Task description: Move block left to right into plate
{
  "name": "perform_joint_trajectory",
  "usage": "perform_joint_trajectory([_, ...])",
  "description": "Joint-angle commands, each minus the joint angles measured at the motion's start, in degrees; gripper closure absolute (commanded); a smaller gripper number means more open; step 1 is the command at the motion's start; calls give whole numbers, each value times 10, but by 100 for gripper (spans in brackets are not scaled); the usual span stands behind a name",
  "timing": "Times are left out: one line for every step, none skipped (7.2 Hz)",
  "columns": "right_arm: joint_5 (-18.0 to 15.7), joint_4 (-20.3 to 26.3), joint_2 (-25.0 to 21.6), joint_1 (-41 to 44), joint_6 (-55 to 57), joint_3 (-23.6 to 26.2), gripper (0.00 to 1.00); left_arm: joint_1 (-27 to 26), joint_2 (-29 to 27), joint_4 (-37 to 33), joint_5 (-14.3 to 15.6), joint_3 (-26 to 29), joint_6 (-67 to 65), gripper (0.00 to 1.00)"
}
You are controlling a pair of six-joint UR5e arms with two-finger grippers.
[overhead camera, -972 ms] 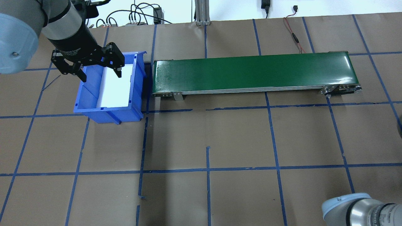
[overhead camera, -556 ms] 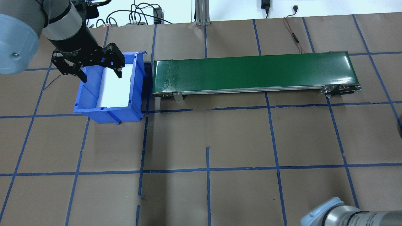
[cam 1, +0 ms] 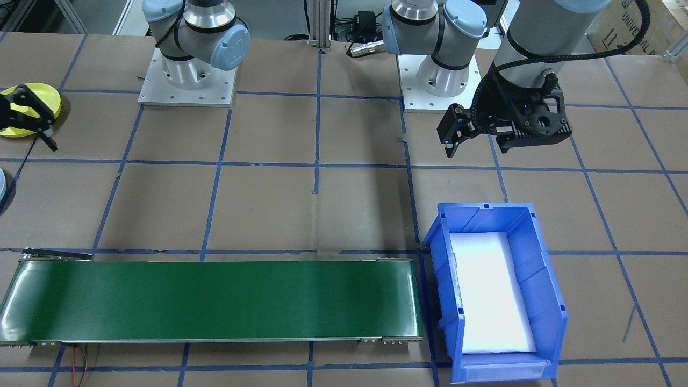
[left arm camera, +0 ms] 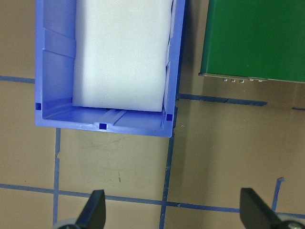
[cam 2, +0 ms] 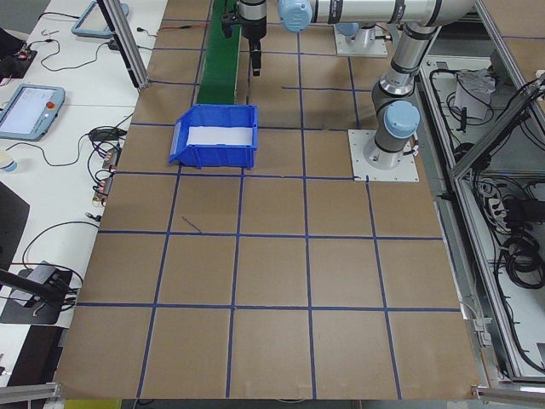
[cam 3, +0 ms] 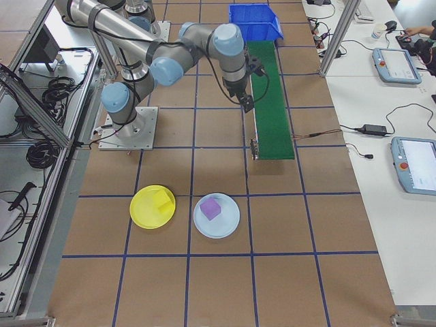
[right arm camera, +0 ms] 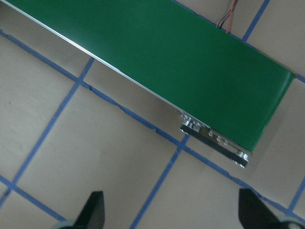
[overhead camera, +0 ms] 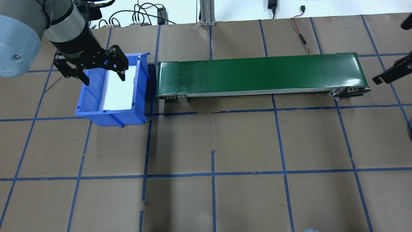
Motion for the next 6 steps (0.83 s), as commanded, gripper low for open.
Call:
perform_joint_trajectory([-84,10,0,173,253,-45,0,-1,0,0,0,-1,-1,0])
perform_joint_trajectory([-141,9,6,239,357,-50,0,-1,0,0,0,-1,0,0])
perform_joint_trajectory([-145,10,12,286,438,-65,0,-1,0,0,0,-1,0,0])
perform_joint_trajectory([-144,73,38,303,509,-110,0,0,0,0,0,-1,0,0])
perform_joint_trajectory([-141,140,61,305,548,-165,0,0,0,0,0,-1,1,0])
perform_joint_trajectory([-116,220,72,296,565,-203,0,0,0,0,0,-1,1,0])
